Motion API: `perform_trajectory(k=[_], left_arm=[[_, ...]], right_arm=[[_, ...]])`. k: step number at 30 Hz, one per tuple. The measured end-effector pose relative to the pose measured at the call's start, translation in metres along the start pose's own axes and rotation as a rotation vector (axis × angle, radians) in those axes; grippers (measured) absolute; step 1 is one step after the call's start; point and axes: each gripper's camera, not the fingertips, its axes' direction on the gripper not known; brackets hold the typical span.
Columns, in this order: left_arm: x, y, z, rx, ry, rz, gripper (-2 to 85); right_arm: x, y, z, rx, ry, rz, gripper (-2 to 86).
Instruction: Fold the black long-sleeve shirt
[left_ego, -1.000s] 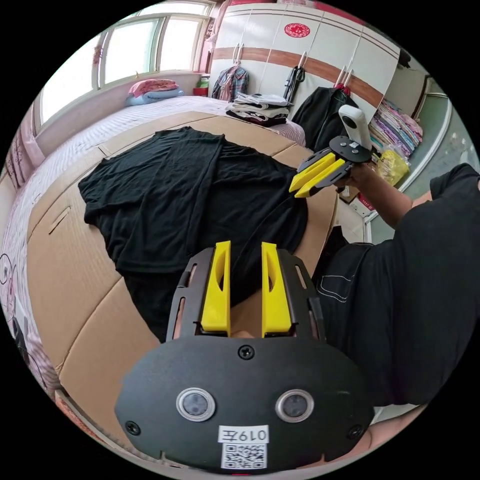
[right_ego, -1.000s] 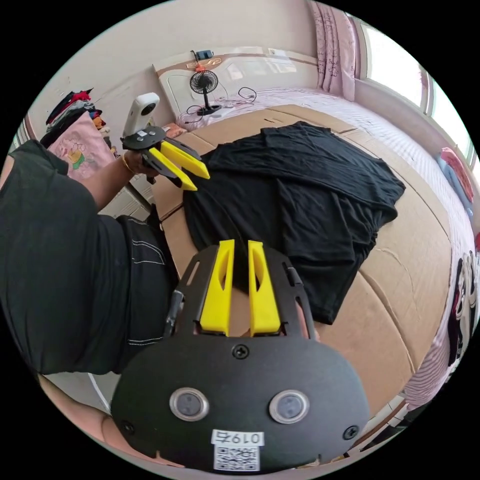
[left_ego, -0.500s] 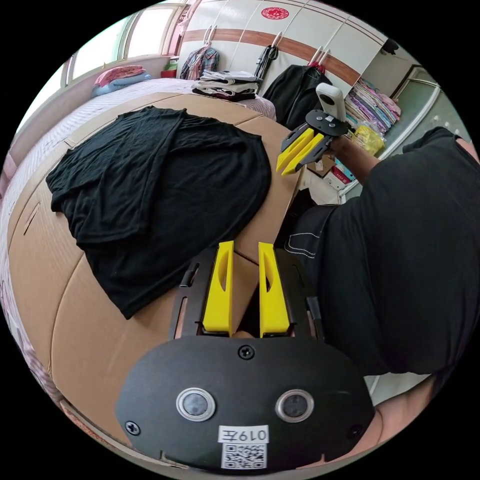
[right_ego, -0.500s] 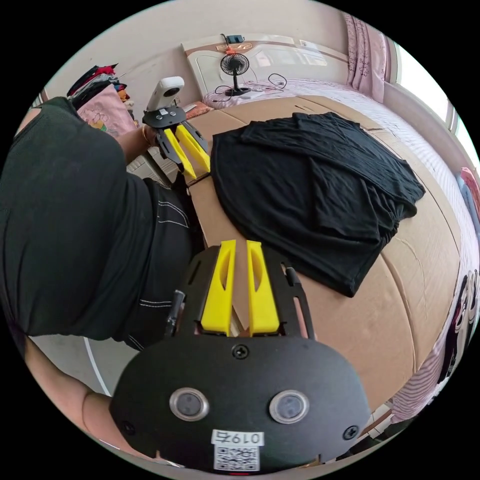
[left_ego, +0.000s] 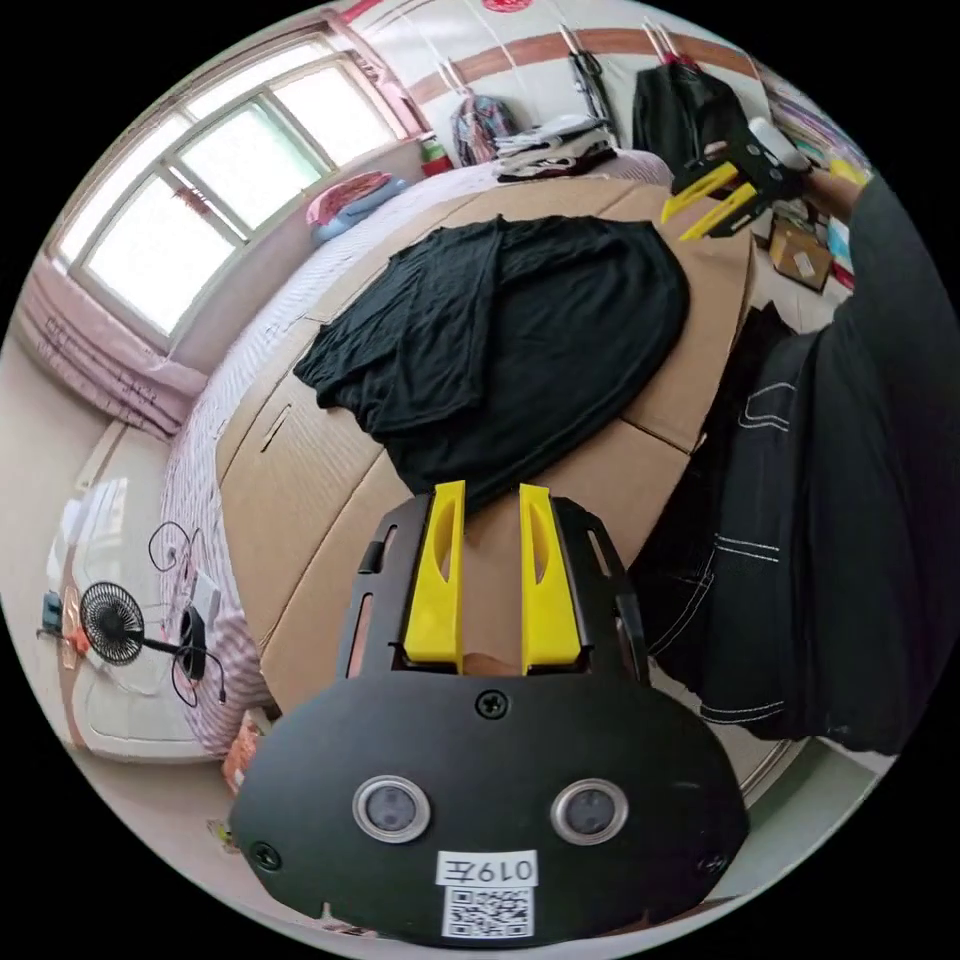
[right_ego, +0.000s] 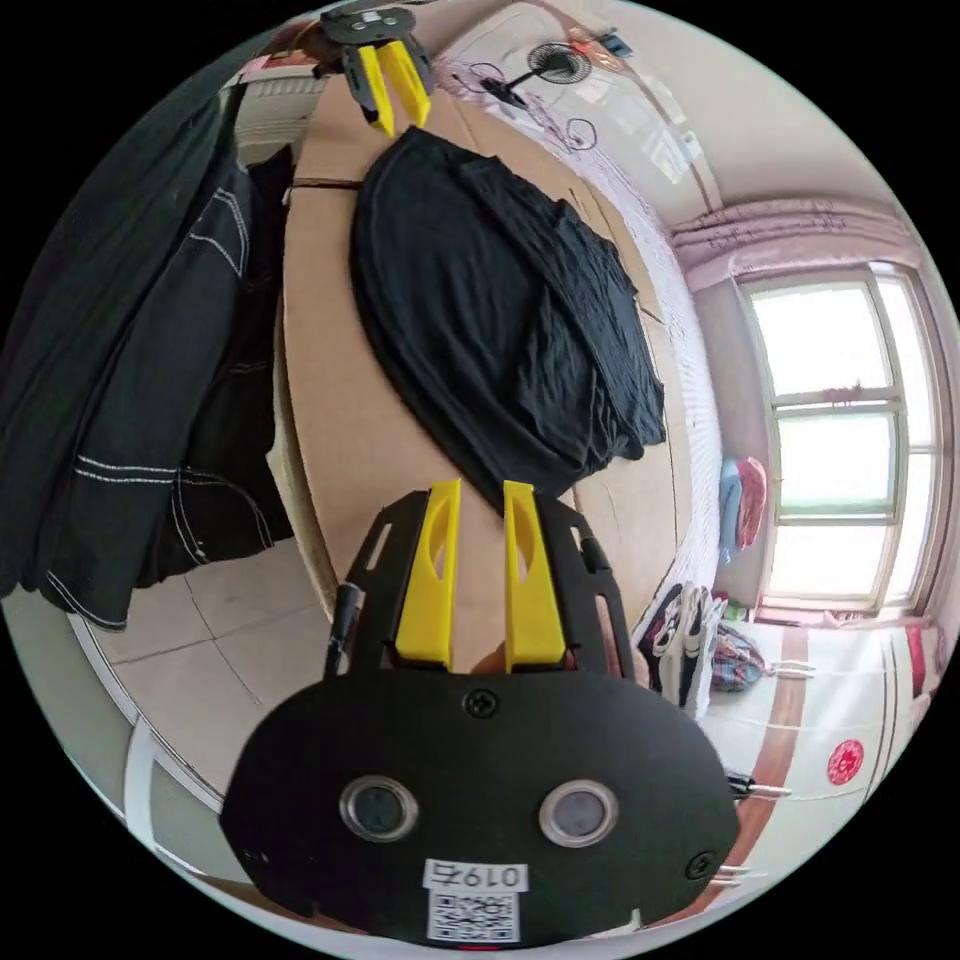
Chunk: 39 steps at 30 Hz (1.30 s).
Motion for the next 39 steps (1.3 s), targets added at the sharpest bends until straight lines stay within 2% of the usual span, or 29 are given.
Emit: perform_trajectory(k=[11, 17, 22, 25, 32, 39], left_arm=[[0.056, -0.044, 0.002, 0.036, 0.076, 0.293, 7.7], [0.039, -0.055, 0.009, 0.032, 0.181, 0.180, 7.7], [0.036, -0.064, 0.017, -0.006, 0.242, 0.200, 6.2], [0.019, -0.067, 0.022, -0.021, 0.332, 0.135, 3.7], [-0.012, -0.058, 0.026, 0.018, 0.467, 0.023, 1.7], [-0.013, -0.046, 0.009, 0.095, 0.464, 0.032, 3.9]], right_arm=[[0.007, -0.069, -0.032, 0.225, -0.298, 0.052, 7.8], [0.000, -0.105, -0.042, 0.348, -0.391, 0.129, 7.6], [-0.005, -0.140, -0.038, 0.375, -0.450, 0.185, 8.0], [-0.007, -0.167, -0.036, 0.387, -0.493, 0.217, 9.0], [-0.033, -0.222, -0.033, 0.339, -0.360, 0.170, 9.9], [-0.058, -0.248, -0.049, 0.340, -0.222, 0.133, 1.5]])
